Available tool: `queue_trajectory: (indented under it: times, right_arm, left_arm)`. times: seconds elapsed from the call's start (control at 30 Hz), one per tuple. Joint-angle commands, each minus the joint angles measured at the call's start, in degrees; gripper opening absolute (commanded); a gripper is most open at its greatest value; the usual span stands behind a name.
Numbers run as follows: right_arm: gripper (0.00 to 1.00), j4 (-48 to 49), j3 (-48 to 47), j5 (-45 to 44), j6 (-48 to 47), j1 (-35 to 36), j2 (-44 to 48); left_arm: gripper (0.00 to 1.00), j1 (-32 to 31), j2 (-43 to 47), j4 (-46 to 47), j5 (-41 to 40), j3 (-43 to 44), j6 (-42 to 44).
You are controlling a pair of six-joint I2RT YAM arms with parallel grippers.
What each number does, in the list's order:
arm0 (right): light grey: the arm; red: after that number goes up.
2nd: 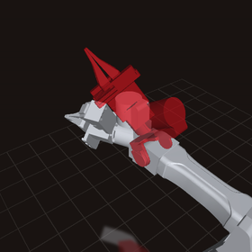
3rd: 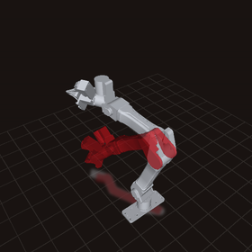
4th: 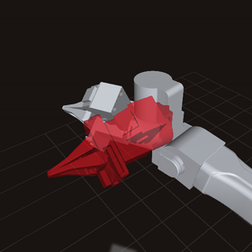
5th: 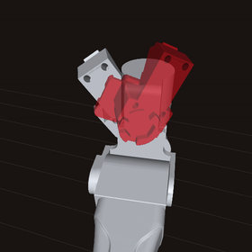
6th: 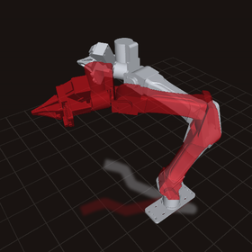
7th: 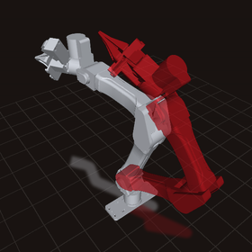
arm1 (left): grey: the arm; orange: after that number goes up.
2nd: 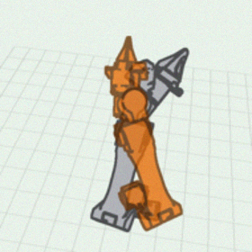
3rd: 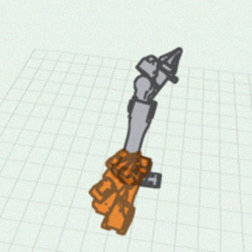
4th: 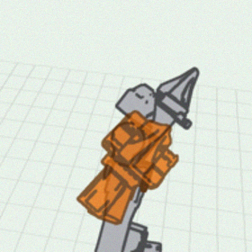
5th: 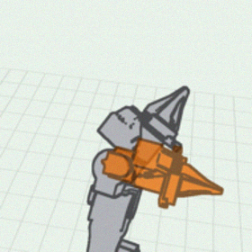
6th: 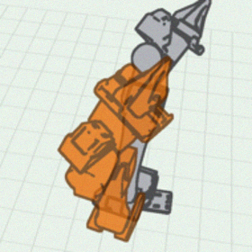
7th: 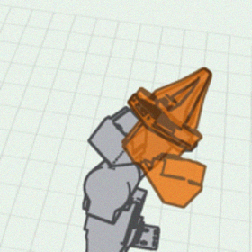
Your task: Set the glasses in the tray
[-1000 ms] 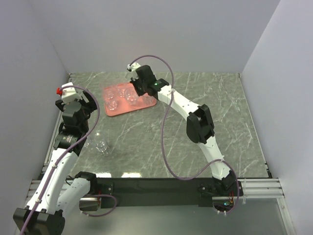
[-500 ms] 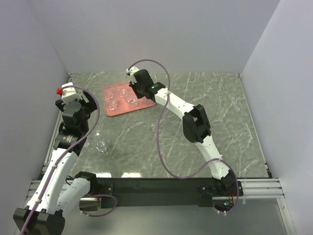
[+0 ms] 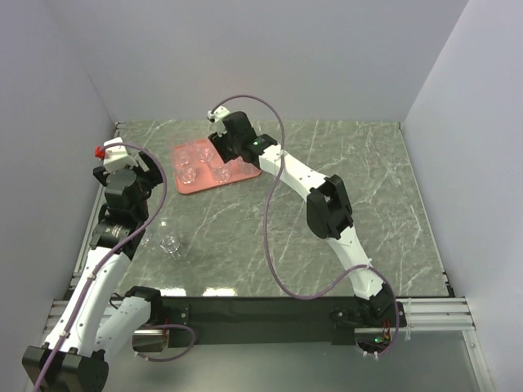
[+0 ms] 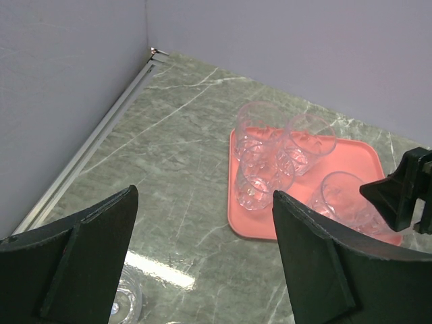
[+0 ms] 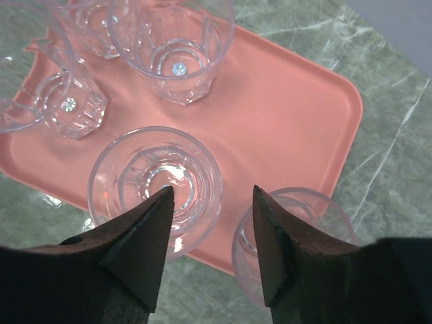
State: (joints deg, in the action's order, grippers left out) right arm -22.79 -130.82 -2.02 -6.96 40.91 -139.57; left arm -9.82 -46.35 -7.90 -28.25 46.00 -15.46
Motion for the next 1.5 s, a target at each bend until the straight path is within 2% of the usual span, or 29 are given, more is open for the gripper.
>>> queue_trajectory:
  times: [0.0, 0.2, 0.3, 0.4, 0.47, 0.5, 0.67, 0.77, 0.9, 1.13, 1.47]
  right_arm:
    - [0.59, 0.29, -2.86, 2.98, -2.79, 0.49, 8.77]
    - [0.62, -3.66, 5.48, 10.8, -7.97, 0.14, 20.09]
    - [0.62, -8.67, 12.42, 19.64, -11.14, -0.56, 26.95]
    - [0.62, -12.8, 21.9, 24.42, -14.83, -1.26, 35.29]
    - [0.62, -12.81, 30.6, 24.35, -15.8, -1.79, 40.14]
    - [0.62, -12.37, 36.72, 25.13, -15.89, -2.75, 44.95]
    - [0.62, -10.35, 51.44, 28.56, -15.98, -8.99, 57.63]
    - [0.62, -10.7, 57.42, 32.58, -15.63, -15.4, 60.72]
    - [0.62, -7.37, 66.72, 35.23, -14.22, -19.28, 66.95]
    - [0.62, -6.31, 71.14, 38.32, -14.22, -23.76, 69.69]
    - [0.62, -5.95, 72.29, 39.2, -14.48, -25.26, 69.87]
  left_arm:
    - [0.86, 0.16, 0.03, 2.45, 0.91, -0.65, 1.22]
    - [0.86, 0.16, -0.5, 2.72, 1.97, -1.0, 1.23]
    - [0.86, 0.07, -0.76, 2.8, 2.67, -1.26, 0.96]
    - [0.87, 0.16, -1.29, 1.84, 4.95, -0.91, -1.4]
    - [0.86, 0.24, -1.38, 0.61, 8.81, -0.47, -3.6]
    - [0.86, 0.24, -1.46, -0.18, 9.96, -0.21, -6.48]
    - [0.85, 0.24, -2.25, -9.03, 15.14, 2.51, -16.51]
    - [0.84, 0.24, -3.31, -16.14, 16.03, 3.83, -24.42]
    - [0.8, 0.24, -4.89, -25.2, 16.47, 4.71, -36.79]
    - [0.65, 0.24, -6.12, -37.88, 17.18, 4.98, -49.3]
    - [0.56, 0.24, -7.0, -42.02, 15.86, 1.47, -55.11]
